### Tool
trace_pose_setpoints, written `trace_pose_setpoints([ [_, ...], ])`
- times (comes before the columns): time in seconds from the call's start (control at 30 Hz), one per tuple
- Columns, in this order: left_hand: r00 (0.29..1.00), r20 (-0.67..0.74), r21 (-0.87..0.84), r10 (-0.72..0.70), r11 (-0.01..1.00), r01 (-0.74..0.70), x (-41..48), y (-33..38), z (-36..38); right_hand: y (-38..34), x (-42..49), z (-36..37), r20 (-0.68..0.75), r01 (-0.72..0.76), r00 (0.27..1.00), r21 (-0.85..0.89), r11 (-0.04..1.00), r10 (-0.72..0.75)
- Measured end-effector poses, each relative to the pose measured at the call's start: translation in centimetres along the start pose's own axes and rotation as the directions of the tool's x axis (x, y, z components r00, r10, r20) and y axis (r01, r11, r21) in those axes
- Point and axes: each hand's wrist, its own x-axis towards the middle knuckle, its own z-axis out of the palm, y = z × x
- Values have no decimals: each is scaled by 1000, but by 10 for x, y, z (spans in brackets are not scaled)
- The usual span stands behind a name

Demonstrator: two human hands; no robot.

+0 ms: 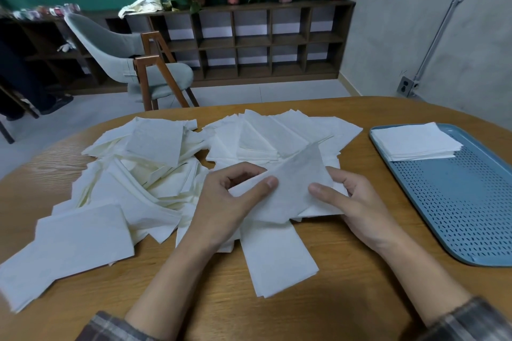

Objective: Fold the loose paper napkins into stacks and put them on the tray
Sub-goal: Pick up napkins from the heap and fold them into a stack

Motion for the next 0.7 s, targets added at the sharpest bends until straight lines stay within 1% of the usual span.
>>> trace_pose_setpoints([
  [0.1, 996, 70, 42, -47, 998, 44, 2, -4, 2, 2, 0, 0, 27, -14, 1000, 14, 1000, 14],
  [0.17, 994, 82, 57, -69, 996, 65, 2, -5, 4, 2, 0, 1, -8, -12, 1000, 4, 1000, 12],
  [0.3, 999, -39, 89, -16, 996, 20, 3, -11, 5, 0, 0, 3, -82, -21, 996, -20, 1000, 20],
  [0.33, 999, -41, 77, -14, 997, 17, 3, -12, 5, -1, 1, 4, -107, -26, 994, -23, 999, 24],
  [0.4, 1000, 18, 62, -15, 998, 14, 3, -10, 6, -1, 1, 3, -155, -34, 988, -36, 999, 28],
  [0.47, 996, 84, 113, 20, 993, -29, 1, -10, 8, 0, 2, 3, -187, -31, 982, -53, 998, 21],
  [0.5, 995, 91, 130, 30, 991, -42, 1, -11, 9, 0, 3, 2, -195, -28, 981, -59, 998, 16],
  [0.57, 999, 53, 112, 8, 994, -14, 1, -12, 9, 1, 3, 2, -195, -16, 981, -76, 997, 1],
  [0.63, 1000, 16, 104, -9, 995, 7, 2, -13, 8, 1, 3, 2, -165, 9, 986, -116, 993, -28],
  [0.7, 1000, 13, 98, -10, 995, 9, 2, -12, 9, 1, 3, 3, -137, 19, 990, -134, 991, -38],
])
